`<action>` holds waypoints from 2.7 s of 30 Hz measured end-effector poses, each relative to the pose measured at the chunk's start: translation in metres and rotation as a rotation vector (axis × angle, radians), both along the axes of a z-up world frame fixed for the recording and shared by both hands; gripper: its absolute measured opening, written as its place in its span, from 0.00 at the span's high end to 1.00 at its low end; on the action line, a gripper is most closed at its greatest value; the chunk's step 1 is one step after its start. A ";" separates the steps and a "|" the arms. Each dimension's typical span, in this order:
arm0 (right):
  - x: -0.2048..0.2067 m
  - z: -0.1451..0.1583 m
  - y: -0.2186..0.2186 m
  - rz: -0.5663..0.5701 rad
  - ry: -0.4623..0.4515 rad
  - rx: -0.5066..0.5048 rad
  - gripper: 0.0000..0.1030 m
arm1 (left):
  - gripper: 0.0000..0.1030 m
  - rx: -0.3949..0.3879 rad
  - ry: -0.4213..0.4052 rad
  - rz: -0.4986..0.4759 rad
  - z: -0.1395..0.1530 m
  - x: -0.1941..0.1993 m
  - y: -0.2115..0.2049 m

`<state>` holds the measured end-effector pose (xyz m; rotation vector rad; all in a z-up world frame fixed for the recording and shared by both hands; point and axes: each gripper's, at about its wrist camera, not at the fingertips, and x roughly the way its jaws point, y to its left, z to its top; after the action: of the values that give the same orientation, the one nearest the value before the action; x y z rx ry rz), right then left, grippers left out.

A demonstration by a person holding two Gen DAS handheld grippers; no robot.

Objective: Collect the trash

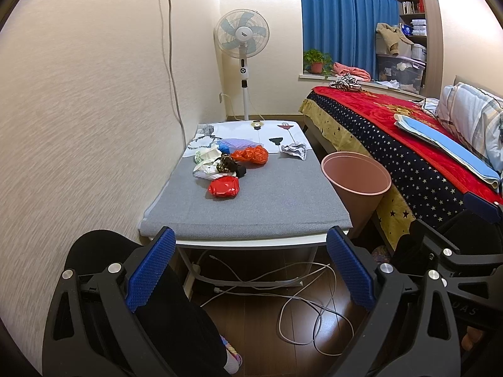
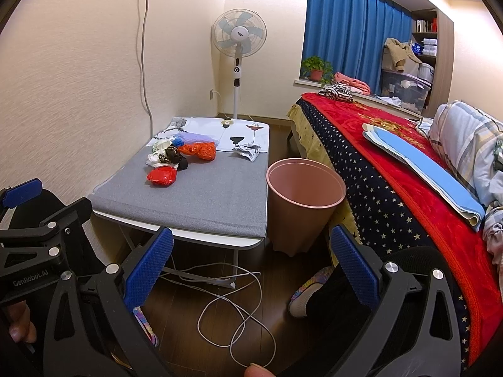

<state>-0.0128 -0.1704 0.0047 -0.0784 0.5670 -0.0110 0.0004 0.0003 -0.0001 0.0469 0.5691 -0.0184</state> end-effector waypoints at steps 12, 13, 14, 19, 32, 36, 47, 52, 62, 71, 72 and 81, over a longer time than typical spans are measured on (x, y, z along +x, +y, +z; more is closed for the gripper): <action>0.000 -0.004 -0.003 -0.003 -0.001 0.003 0.05 | 0.09 0.000 0.000 0.000 0.000 0.000 0.000; -0.001 -0.003 -0.002 -0.004 -0.001 0.003 0.05 | 0.09 0.000 0.000 -0.001 0.000 0.000 0.000; -0.002 -0.003 -0.001 -0.003 -0.001 0.003 0.05 | 0.09 0.001 0.000 -0.001 0.000 0.000 0.000; -0.002 -0.004 -0.002 -0.004 0.002 0.003 0.05 | 0.09 0.001 0.000 -0.001 0.000 0.000 0.000; 0.000 -0.002 -0.001 -0.003 0.001 0.003 0.05 | 0.09 0.001 -0.002 -0.001 0.001 0.001 -0.003; 0.000 -0.003 -0.002 -0.003 0.002 0.003 0.05 | 0.09 0.001 -0.002 -0.002 0.001 0.001 -0.003; 0.000 -0.003 -0.001 -0.003 0.003 0.004 0.05 | 0.09 0.000 -0.002 -0.001 0.001 0.001 -0.003; 0.000 -0.003 -0.002 -0.003 0.004 0.004 0.05 | 0.09 0.000 -0.003 -0.002 0.001 0.001 -0.002; 0.017 -0.002 -0.016 -0.021 0.000 0.042 0.05 | 0.09 -0.061 0.033 -0.005 0.002 0.014 0.015; 0.093 0.011 -0.019 0.089 -0.018 0.121 0.05 | 0.09 -0.023 -0.040 0.057 0.013 0.074 0.037; 0.108 0.012 -0.018 0.086 -0.026 0.115 0.05 | 0.09 -0.020 -0.045 0.063 0.015 0.082 0.040; 0.269 0.002 0.005 0.049 -0.074 0.041 0.05 | 0.09 -0.039 -0.042 0.156 0.012 0.207 0.066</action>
<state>0.2566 -0.1651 0.0069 -0.0517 0.4909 0.0451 0.2076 0.0665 0.0121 -0.0348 0.5288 0.1230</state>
